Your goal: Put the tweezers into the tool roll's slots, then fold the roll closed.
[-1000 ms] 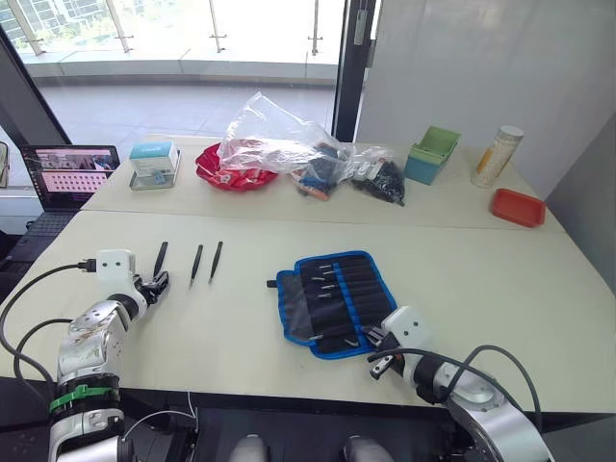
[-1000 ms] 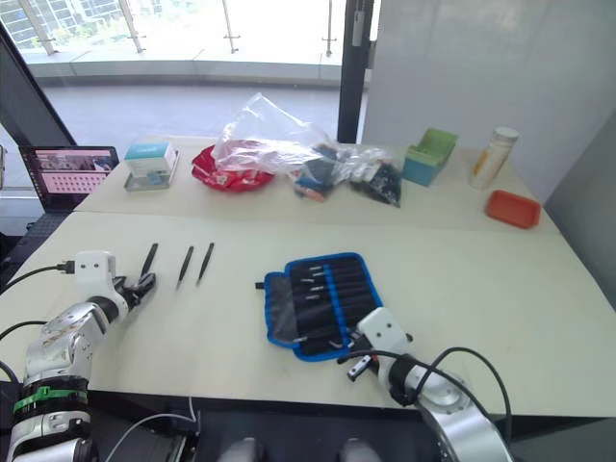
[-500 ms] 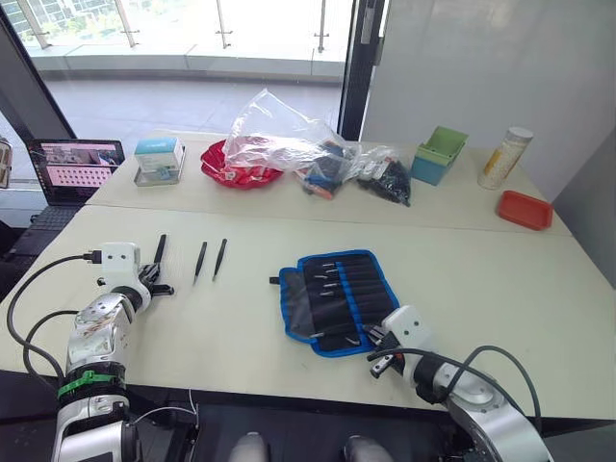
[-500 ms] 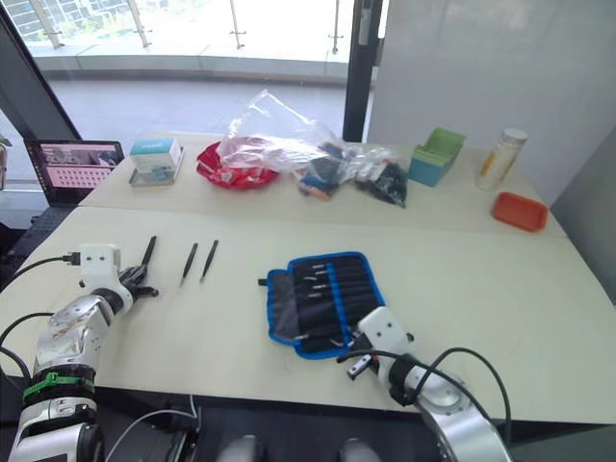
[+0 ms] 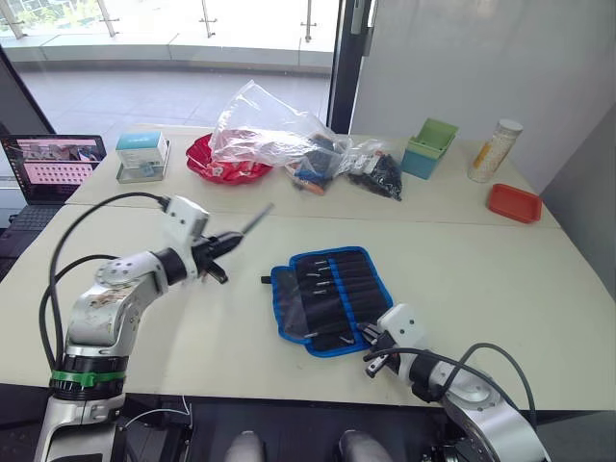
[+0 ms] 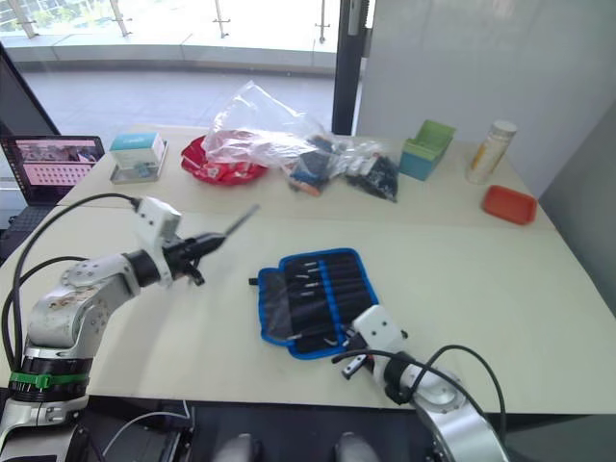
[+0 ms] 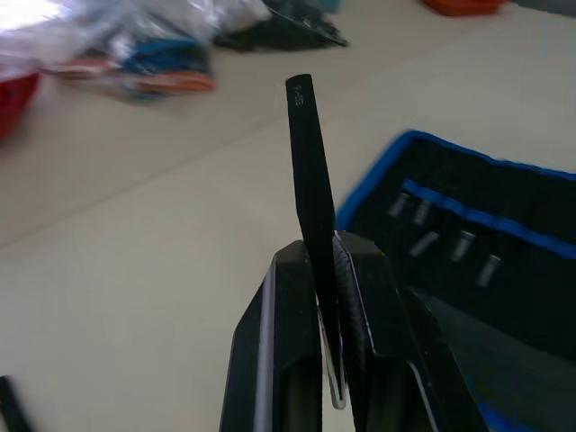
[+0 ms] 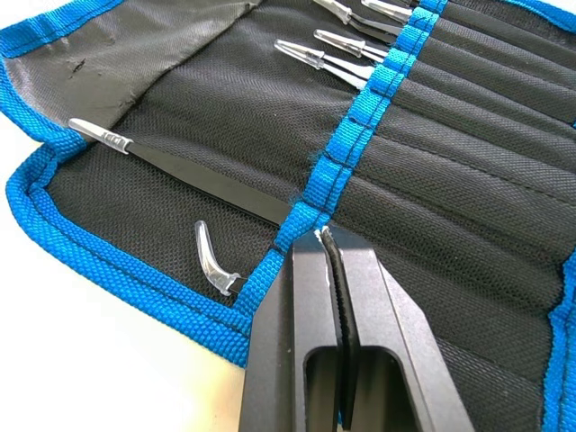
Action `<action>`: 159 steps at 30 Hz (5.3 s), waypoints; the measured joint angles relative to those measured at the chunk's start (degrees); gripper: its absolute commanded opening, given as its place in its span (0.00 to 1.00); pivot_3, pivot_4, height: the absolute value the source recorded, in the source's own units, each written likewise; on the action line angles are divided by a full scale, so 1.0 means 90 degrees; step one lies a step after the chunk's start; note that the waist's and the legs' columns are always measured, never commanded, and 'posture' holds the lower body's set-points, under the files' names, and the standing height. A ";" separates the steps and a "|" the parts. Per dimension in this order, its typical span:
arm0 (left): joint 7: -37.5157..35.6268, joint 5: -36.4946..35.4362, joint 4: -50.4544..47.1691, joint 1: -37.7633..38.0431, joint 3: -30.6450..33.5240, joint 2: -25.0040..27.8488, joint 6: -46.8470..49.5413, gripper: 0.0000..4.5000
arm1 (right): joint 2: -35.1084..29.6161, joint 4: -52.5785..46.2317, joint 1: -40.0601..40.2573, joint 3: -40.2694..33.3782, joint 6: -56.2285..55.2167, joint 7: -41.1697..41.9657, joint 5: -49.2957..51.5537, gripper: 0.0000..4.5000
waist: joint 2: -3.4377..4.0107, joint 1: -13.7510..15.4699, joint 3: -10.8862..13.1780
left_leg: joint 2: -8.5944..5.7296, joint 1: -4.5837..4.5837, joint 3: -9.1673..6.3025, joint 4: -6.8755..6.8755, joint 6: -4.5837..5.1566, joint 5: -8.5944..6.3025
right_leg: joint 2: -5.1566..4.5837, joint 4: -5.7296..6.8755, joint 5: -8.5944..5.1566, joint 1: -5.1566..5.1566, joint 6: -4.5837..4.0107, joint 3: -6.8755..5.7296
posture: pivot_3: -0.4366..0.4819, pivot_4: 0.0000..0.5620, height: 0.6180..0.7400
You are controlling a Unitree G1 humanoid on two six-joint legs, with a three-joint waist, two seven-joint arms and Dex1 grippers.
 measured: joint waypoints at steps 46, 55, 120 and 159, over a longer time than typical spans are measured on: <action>-0.2051 0.2356 0.1050 -0.1867 -0.3375 -0.0560 -0.0349 0.00 | 0.0171 -0.0150 0.0189 0.0085 -0.0016 -0.0415 -0.0010 0.00 | 0.0004 0.0022 0.0012 | -0.0003 -0.0013 0.0003 -0.0008 -0.0005 0.0008 | 0.0005 0.0009 -0.0007 -0.0026 -0.0007 0.0012 | 0.48 0.27 0.86; -0.1572 0.2938 0.1975 -0.2080 -0.3642 -0.1799 -0.0961 0.00 | 0.0103 -0.0237 0.0248 0.0084 0.0006 -0.0441 -0.0061 0.00 | 0.0006 0.0064 0.0011 | -0.0007 -0.0035 -0.0003 0.0011 -0.0005 0.0008 | 0.0005 0.0009 -0.0002 -0.0026 -0.0014 0.0010 | 0.48 0.27 0.86; 0.3042 0.0754 -0.2709 0.5094 0.3098 -0.2516 -0.0775 0.99 | -0.0415 -0.0146 0.0480 -0.0283 -0.0136 0.0277 0.0121 0.00 | -0.0029 0.0199 -0.0018 | -0.0023 0.0011 -0.0026 0.0014 -0.0016 0.0001 | -0.0016 -0.0018 -0.0018 0.0050 -0.0011 0.0007 | 0.48 0.27 0.86; 0.3631 0.2057 0.2719 0.0668 0.1479 -0.2441 -0.2553 0.01 | -0.0348 -0.0269 0.0304 -0.0339 0.0253 0.0096 0.0124 0.00 | 0.0122 0.0341 -0.0105 | -0.0059 0.0037 -0.0030 0.0015 -0.0019 0.0008 | -0.0034 -0.0003 -0.0036 0.0076 0.0028 0.0011 | 0.48 0.27 0.86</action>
